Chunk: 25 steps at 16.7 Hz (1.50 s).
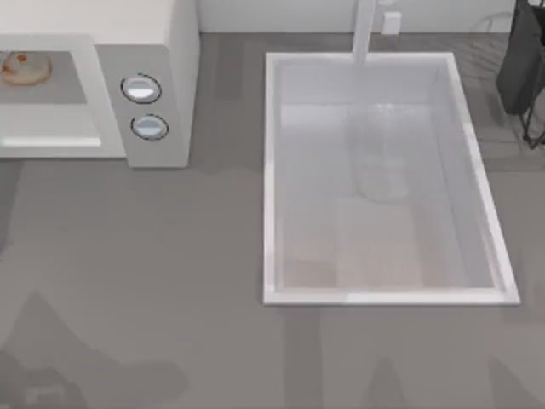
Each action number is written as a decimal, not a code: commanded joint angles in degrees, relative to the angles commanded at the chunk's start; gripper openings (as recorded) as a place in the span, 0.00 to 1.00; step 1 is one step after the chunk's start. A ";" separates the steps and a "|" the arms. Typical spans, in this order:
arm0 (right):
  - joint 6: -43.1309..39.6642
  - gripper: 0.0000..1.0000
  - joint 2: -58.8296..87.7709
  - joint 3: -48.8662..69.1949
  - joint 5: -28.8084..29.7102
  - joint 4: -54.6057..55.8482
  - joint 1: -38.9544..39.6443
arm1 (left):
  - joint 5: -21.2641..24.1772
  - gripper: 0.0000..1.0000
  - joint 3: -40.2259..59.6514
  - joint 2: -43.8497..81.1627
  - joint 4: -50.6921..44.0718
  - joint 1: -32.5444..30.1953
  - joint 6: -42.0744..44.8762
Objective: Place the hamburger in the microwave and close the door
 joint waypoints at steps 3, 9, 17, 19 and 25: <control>0.00 1.00 0.00 0.00 0.00 0.00 0.00 | 3.47 0.00 15.33 13.83 -14.63 7.53 9.99; 0.00 1.00 0.00 0.00 0.00 0.00 0.00 | 8.30 0.00 39.35 34.15 -39.44 19.14 26.80; 0.00 1.00 0.00 0.00 0.00 0.00 0.00 | 9.21 0.00 45.19 39.25 -45.54 22.02 31.69; 0.00 1.00 0.00 0.00 0.00 0.00 0.00 | 9.22 0.00 44.39 39.59 -44.64 21.98 31.71; 0.00 1.00 0.00 0.00 0.00 0.00 0.00 | 9.39 0.00 34.91 44.13 -29.73 22.27 31.86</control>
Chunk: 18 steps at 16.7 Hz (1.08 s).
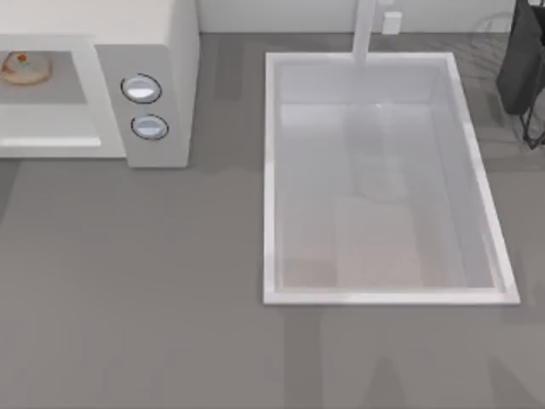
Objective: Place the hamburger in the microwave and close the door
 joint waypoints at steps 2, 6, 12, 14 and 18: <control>0.00 1.00 0.00 0.00 0.00 0.00 0.00 | 0.07 0.00 -3.13 1.54 4.30 0.10 0.08; 0.00 1.00 0.00 0.00 0.00 0.00 0.00 | 0.13 0.00 -4.86 2.47 6.26 0.17 0.16; 0.00 1.00 0.00 0.00 0.00 0.00 0.00 | -1.16 0.00 -8.91 -1.86 8.48 -2.22 -2.79; 0.00 1.00 0.00 0.00 0.00 0.00 0.00 | -2.21 0.00 -14.45 -6.17 10.77 -4.67 -5.22; 0.00 1.00 0.00 0.00 0.00 0.00 0.00 | -4.36 0.00 -24.64 -14.30 15.22 -9.38 -10.07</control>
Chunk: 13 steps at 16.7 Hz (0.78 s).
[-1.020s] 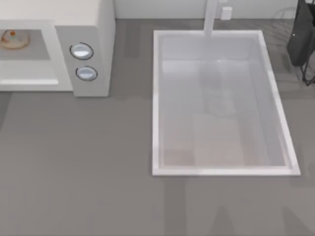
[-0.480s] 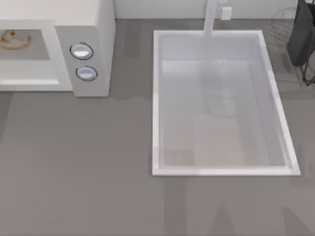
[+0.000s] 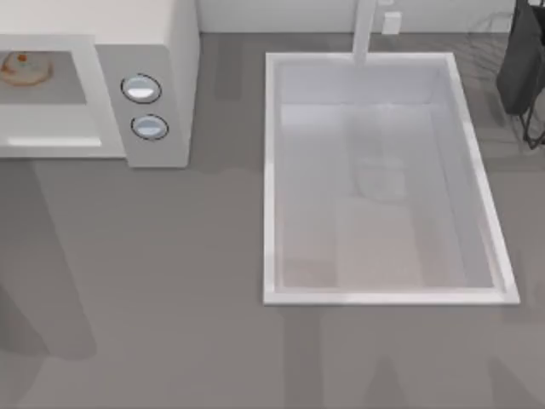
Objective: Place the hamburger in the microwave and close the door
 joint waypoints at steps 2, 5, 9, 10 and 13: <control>0.00 1.00 0.00 0.00 0.00 0.00 0.00 | -0.73 0.00 -1.56 -1.47 0.99 -1.06 -1.27; 0.00 1.00 0.00 0.00 0.00 0.00 0.00 | -0.53 0.00 -1.49 -1.23 0.84 -0.81 -1.25; 0.00 1.00 0.00 0.00 0.00 0.00 0.00 | -3.46 0.00 -5.20 -5.46 2.20 -5.00 -5.36; 0.00 1.00 0.00 0.00 0.00 0.00 0.00 | -4.76 0.00 -6.94 -7.89 2.87 -7.39 -7.57; 0.00 1.00 0.00 0.00 0.00 0.00 0.00 | -8.85 0.00 -12.91 -15.45 5.11 -15.77 -14.77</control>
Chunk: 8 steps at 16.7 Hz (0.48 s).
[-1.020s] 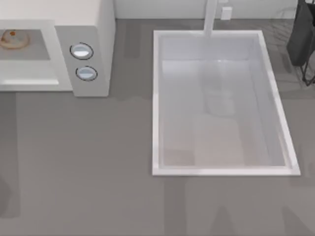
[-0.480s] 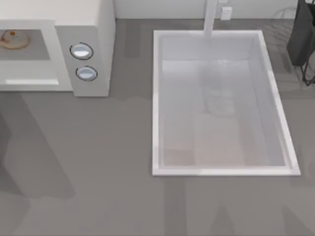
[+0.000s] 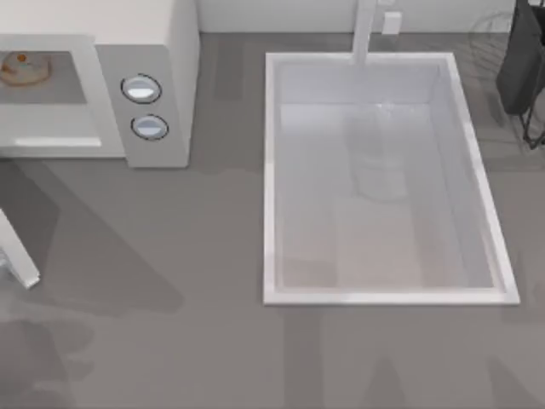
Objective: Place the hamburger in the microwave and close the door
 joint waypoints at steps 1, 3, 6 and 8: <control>0.00 1.00 0.00 0.00 0.00 0.00 0.00 | -1.28 0.00 -1.78 -1.84 0.55 -1.89 -1.85; 0.00 1.00 0.00 0.00 0.00 0.00 0.00 | -2.95 0.00 -3.64 -3.75 1.01 -3.84 -3.75; 0.00 1.00 0.00 0.00 0.00 0.00 0.00 | -3.04 0.00 -3.74 -3.84 1.02 -3.94 -3.85; 0.00 1.00 0.00 0.00 0.00 0.00 0.00 | -2.93 0.00 -3.64 -3.66 0.92 -3.86 -3.97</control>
